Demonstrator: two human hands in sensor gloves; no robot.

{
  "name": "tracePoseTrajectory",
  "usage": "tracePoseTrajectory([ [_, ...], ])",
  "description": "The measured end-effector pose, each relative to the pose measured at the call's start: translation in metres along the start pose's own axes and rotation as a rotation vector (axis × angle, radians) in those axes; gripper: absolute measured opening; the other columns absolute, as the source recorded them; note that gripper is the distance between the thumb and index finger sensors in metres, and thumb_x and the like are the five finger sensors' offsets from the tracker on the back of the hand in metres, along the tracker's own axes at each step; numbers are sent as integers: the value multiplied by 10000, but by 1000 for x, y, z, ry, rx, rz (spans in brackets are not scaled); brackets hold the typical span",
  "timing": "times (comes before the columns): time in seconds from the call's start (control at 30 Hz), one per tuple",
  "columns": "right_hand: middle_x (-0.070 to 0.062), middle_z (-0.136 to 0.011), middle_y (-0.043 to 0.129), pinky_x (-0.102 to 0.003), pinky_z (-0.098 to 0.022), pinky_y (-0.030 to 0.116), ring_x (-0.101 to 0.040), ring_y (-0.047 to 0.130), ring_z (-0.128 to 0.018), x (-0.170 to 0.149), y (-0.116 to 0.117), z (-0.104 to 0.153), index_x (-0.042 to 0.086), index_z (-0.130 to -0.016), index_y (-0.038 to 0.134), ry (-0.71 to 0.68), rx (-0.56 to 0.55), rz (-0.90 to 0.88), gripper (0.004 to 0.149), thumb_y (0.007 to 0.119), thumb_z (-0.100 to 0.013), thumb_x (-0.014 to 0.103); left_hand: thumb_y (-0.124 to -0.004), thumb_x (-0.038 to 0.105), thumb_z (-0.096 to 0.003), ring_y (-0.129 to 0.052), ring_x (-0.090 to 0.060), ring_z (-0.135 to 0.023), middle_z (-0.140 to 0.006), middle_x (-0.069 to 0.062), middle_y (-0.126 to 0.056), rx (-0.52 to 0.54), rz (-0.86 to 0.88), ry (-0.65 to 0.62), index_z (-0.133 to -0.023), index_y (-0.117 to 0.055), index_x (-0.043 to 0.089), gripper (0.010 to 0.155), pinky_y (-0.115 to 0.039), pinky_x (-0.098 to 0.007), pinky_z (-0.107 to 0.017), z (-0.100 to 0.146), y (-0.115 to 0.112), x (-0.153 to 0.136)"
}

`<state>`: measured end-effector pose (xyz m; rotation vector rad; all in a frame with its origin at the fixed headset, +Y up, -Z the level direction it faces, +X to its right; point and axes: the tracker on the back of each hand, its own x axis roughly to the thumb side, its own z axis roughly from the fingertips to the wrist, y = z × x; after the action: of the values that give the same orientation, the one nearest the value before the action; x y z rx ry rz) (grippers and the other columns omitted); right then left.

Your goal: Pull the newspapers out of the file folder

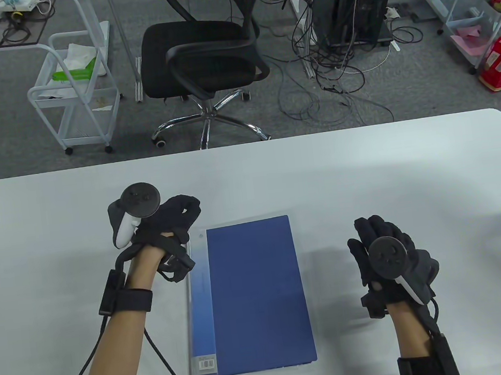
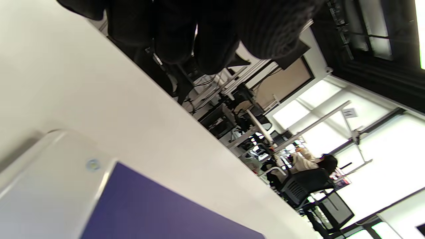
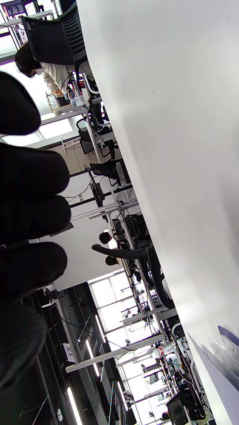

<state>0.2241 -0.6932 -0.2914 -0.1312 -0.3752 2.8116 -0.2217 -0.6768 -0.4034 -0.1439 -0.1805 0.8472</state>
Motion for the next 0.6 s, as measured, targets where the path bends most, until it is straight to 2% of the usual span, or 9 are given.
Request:
tracePoseTrajectory([
  [0.13, -76, -1031, 741, -651, -649, 611, -403, 772, -945, 2, -3, 1, 285, -934, 726, -11, -15, 8, 589, 692, -399, 527, -749, 388, -505, -682, -597, -990, -1109, -279, -721, 28, -83, -86, -1011, -805, 96, 586, -565, -697, -673, 26, -3, 41],
  [0.3, -83, -1027, 743, -653, -644, 612, -408, 772, -941, 3, -4, 2, 278, -932, 729, -18, -26, 6, 589, 694, -398, 524, -747, 429, -499, -702, -606, -974, -1104, -295, -722, 41, -163, -111, -1020, -796, 84, 627, -580, -701, -662, 60, -35, 82],
  [0.47, -83, -1025, 745, -653, -643, 613, -407, 776, -939, 3, -4, 2, 278, -931, 732, -21, -22, 9, 588, 694, -398, 524, -737, 452, -503, -631, -620, -1002, -1136, -307, -654, -87, -152, -97, -1071, -731, 88, 675, -535, -706, -679, 76, -107, 102],
  [0.6, -83, -1024, 746, -654, -642, 613, -411, 776, -936, 1, -5, 2, 276, -931, 732, -13, -19, -2, 588, 694, -399, 523, -728, 484, -499, -541, -665, -1007, -1170, -337, -523, -176, -270, 19, -1132, -601, 82, 761, -506, -732, -669, 70, -173, 103],
])
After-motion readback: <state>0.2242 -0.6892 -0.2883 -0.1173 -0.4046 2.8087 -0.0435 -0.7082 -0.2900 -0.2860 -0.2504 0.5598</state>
